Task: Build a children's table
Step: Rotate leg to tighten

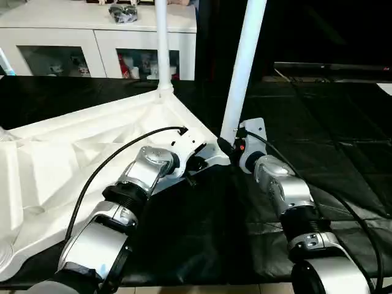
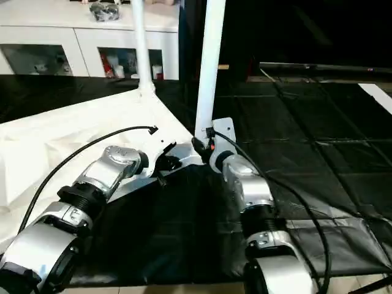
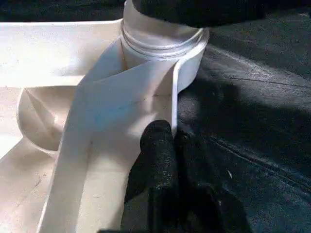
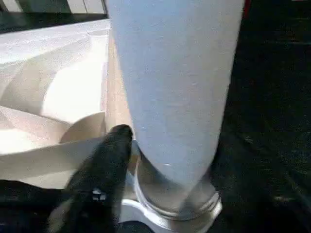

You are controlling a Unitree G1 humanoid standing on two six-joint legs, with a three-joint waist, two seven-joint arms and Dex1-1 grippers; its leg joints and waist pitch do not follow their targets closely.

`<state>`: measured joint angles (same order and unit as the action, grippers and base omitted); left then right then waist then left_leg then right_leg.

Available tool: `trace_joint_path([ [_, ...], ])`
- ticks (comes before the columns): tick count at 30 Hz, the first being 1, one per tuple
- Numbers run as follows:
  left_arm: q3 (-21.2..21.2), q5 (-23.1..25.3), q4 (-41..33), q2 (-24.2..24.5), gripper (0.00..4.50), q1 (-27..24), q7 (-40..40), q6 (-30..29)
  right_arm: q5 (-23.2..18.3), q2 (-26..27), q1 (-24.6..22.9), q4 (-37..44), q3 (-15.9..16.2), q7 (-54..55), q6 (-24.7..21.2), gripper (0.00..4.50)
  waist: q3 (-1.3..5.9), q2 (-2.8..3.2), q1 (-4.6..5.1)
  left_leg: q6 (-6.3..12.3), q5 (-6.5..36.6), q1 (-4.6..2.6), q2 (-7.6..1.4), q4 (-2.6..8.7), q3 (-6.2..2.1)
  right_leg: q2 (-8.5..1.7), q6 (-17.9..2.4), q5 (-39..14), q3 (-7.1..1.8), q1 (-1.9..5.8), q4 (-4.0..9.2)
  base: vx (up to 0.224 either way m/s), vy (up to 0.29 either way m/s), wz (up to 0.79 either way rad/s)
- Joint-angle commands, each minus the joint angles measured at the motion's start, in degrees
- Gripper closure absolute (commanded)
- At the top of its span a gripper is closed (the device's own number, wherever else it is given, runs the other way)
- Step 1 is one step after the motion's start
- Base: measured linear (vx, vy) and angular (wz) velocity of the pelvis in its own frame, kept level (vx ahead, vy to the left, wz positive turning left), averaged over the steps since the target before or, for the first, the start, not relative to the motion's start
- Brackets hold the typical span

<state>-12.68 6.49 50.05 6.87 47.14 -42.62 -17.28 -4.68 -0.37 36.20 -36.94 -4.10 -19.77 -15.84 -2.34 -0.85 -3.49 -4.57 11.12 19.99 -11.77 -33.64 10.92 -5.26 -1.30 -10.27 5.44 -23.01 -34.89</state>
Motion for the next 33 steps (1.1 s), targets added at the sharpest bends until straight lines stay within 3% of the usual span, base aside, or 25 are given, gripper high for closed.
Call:
trace_joint_path([
  [1,-0.5,-0.7,-0.5,-2.6,4.50,2.1,1.0,2.7,-2.5,5.4,-0.8,-1.6,4.4,-4.0,-2.6,1.58,3.23,0.39,-0.16,1.65,10.7,-0.04,-1.31,4.12,-0.83,-3.36,-10.6,-12.4,-3.05,2.95,4.71,0.000,0.000,0.00],
  [2,-0.6,-0.6,-0.5,-2.2,4.50,1.9,0.5,3.1,-2.7,5.4,-0.8,-1.5,4.3,-4.0,-2.4,1.45,3.14,0.33,-0.12,1.58,11.3,-0.02,-1.29,4.18,-0.80,-3.37,-10.6,-13.2,-3.03,2.96,4.82,0.000,0.000,0.00],
  [3,-0.6,-0.6,-0.6,-1.9,4.50,1.8,0.3,3.1,-2.8,5.3,-0.9,-1.4,4.2,-4.0,-2.4,1.45,3.11,0.79,-0.18,1.43,11.7,-0.12,-1.29,4.23,-0.87,-3.41,-10.5,-13.8,-3.02,2.90,4.89,0.000,0.000,0.00],
  [6,-0.5,-0.6,-0.9,-0.7,4.50,1.1,-1.2,3.3,-3.0,4.4,-1.0,-1.0,3.9,-4.7,-1.2,1.03,3.08,0.43,0.07,1.06,13.0,-0.10,-1.28,4.28,-0.88,-3.47,-9.8,-16.3,-3.05,2.92,5.19,0.000,0.000,0.00],
  [9,-1.0,-0.4,-2.1,1.4,4.50,-0.3,-3.7,4.4,-1.8,1.7,-2.3,1.6,4.5,-6.3,-0.4,0.84,3.13,0.06,0.15,1.54,11.4,0.16,-1.35,4.26,-0.84,-3.40,-10.0,-13.9,-3.11,3.02,4.92,0.000,0.000,0.00],
  [10,-1.2,-0.5,-2.6,2.0,4.50,-0.7,-4.8,4.5,-2.2,0.8,-2.7,2.5,4.0,-7.2,-0.4,0.73,3.20,0.19,0.05,1.59,10.9,0.12,-1.44,4.25,-0.90,-3.46,-10.3,-13.0,-3.12,3.11,4.71,0.000,0.000,0.00],
  [12,-1.7,-0.5,-3.6,3.1,4.50,-1.6,-6.9,6.1,-2.8,-0.8,-3.2,4.1,3.3,-8.8,-1.4,0.57,3.37,0.20,0.04,2.68,8.9,0.17,-1.49,4.09,-0.81,-3.36,-11.7,-8.4,-3.18,3.23,4.17,0.000,0.000,0.00],
  [15,-2.4,-0.6,-5.0,5.1,4.50,-2.9,-10.3,7.5,-4.3,-5.1,-5.1,8.6,5.0,-17.3,-2.4,0.29,3.42,0.02,-0.22,4.07,7.0,0.19,-1.49,3.82,-0.61,-3.36,-13.2,-4.2,-3.22,3.37,3.72,0.000,0.000,0.00],
  [18,-3.2,-0.4,-5.4,6.6,4.50,-3.7,-12.9,9.2,-5.9,-8.3,-6.3,10.9,5.8,-23.2,-3.4,0.04,3.21,-0.58,-0.36,4.53,7.9,0.24,-1.53,3.92,-0.56,-3.39,-12.8,-6.9,-3.14,3.42,4.07,0.000,0.000,0.00],
  [19,-3.6,-0.2,-5.6,7.3,4.50,-4.0,-14.1,10.1,-5.9,-10.1,-6.6,11.3,6.6,-26.2,-3.1,0.04,3.16,-0.18,-0.52,4.08,8.8,0.13,-1.60,3.92,-0.59,-3.59,-12.4,-9.1,-3.22,3.29,4.22,0.000,0.000,0.00],
  [20,-3.8,-0.1,-5.6,7.7,4.50,-4.1,-14.7,10.3,-6.0,-11.0,-6.7,11.5,6.9,-27.5,-3.4,0.04,3.10,-0.17,-0.51,3.89,9.3,0.05,-1.62,3.97,-0.58,-3.55,-12.2,-9.9,-3.21,3.18,4.38,0.000,0.000,0.00],
  [23,-4.7,-0.6,-5.7,10.7,4.50,-5.2,-21.4,15.0,-4.9,-17.2,-7.2,11.2,9.6,-38.2,0.3,0.04,2.96,-0.57,-0.68,3.28,11.1,0.12,-1.69,3.94,-0.60,-3.66,-11.1,-13.7,-3.20,3.11,4.66,0.000,0.000,0.00],
  [27,-6.3,-1.5,-7.9,13.8,4.50,-6.5,-29.4,18.2,-5.6,-19.8,-6.9,9.8,10.0,-44.7,2.9,0.04,2.96,-0.67,-0.86,3.29,10.2,0.11,-1.91,3.98,-0.54,-3.60,-11.6,-12.6,-3.21,2.95,4.34,0.000,0.000,0.00],
  [33,-9.0,-1.5,-10.0,17.1,4.50,-7.9,-36.8,22.1,-7.8,-22.1,-6.1,8.9,11.4,-52.6,1.7,0.04,3.11,-0.38,-2.08,3.43,8.9,-0.14,-2.19,3.88,-0.37,-3.51,-13.3,-8.8,-3.22,2.83,3.68,0.000,0.000,0.00],
])
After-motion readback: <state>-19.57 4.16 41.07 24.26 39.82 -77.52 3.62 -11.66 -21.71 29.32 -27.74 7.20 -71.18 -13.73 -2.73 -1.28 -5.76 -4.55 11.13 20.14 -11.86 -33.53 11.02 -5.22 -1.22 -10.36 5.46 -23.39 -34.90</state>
